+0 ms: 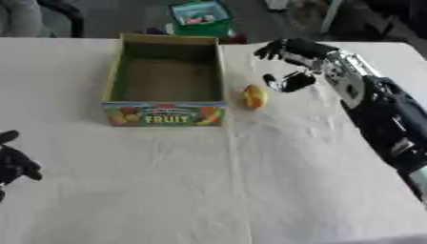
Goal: Pick up objects on the table and place them in the box.
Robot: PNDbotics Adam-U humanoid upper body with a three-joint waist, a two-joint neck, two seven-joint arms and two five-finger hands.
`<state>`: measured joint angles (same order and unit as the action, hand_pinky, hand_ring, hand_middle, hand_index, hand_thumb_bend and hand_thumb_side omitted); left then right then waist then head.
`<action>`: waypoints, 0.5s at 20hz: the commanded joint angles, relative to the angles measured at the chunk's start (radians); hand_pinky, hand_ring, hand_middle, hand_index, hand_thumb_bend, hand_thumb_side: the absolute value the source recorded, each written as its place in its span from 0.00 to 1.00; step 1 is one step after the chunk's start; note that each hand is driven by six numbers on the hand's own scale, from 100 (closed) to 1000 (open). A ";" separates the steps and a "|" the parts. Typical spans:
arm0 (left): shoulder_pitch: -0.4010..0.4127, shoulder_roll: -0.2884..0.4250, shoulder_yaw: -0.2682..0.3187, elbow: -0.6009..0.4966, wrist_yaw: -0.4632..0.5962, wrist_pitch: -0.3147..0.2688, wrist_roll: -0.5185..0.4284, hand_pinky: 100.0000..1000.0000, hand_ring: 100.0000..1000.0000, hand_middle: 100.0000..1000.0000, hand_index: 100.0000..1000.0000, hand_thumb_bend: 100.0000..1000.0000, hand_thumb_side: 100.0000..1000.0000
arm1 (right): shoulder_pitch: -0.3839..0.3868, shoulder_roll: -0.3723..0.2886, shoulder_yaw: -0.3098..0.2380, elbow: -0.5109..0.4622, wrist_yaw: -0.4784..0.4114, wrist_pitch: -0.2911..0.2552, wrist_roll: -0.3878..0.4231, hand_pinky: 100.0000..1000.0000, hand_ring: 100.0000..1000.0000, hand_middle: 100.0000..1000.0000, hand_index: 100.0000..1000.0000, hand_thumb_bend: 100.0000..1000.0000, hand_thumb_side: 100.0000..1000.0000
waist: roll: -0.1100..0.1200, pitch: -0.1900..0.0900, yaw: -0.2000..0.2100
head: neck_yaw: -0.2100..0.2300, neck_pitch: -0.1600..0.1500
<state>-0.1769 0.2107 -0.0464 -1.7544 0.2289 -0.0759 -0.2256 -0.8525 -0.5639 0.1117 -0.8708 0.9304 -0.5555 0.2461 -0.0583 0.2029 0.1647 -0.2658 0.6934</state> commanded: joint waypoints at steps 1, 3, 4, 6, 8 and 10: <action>-0.011 0.014 0.001 -0.011 0.003 -0.001 -0.004 0.41 0.45 0.40 0.77 0.00 0.74 | -0.020 -0.015 -0.002 0.011 0.053 -0.020 -0.003 0.70 0.78 0.77 0.94 0.00 0.31 | 0.003 -0.016 -0.003 | -0.001 0.000; -0.011 0.014 0.001 -0.011 0.003 -0.001 -0.003 0.41 0.45 0.40 0.77 0.00 0.74 | -0.018 -0.013 0.000 0.018 0.069 -0.028 0.010 0.71 0.78 0.77 0.94 0.00 0.32 | 0.003 -0.016 -0.005 | 0.000 -0.001; -0.011 0.014 0.001 -0.011 0.003 -0.001 -0.003 0.41 0.45 0.40 0.77 0.00 0.74 | -0.017 -0.013 0.001 0.019 0.074 -0.032 0.020 0.72 0.78 0.78 0.94 0.00 0.32 | 0.003 -0.017 -0.005 | 0.000 -0.001; -0.010 0.014 0.002 -0.011 0.003 -0.001 -0.003 0.41 0.45 0.40 0.77 0.00 0.74 | -0.015 -0.013 0.002 0.019 0.080 -0.039 0.044 0.72 0.79 0.78 0.94 0.00 0.34 | 0.003 -0.018 -0.006 | 0.001 -0.001; -0.011 0.014 0.001 -0.011 0.003 -0.001 -0.003 0.41 0.45 0.40 0.77 0.00 0.74 | -0.015 -0.011 0.003 0.019 0.082 -0.045 0.073 0.73 0.79 0.78 0.94 0.00 0.34 | 0.003 -0.019 -0.006 | 0.001 -0.001; -0.011 0.014 0.002 -0.011 0.003 -0.001 -0.003 0.41 0.45 0.40 0.77 0.00 0.73 | -0.015 -0.009 0.005 0.019 0.083 -0.050 0.103 0.73 0.80 0.78 0.94 0.00 0.35 | 0.003 -0.020 -0.006 | 0.002 -0.002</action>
<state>-0.1772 0.2107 -0.0465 -1.7544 0.2291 -0.0760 -0.2257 -0.8524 -0.5550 0.1179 -0.8453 1.0068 -0.6018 0.3327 -0.0582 0.2023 0.1597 -0.2656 0.6934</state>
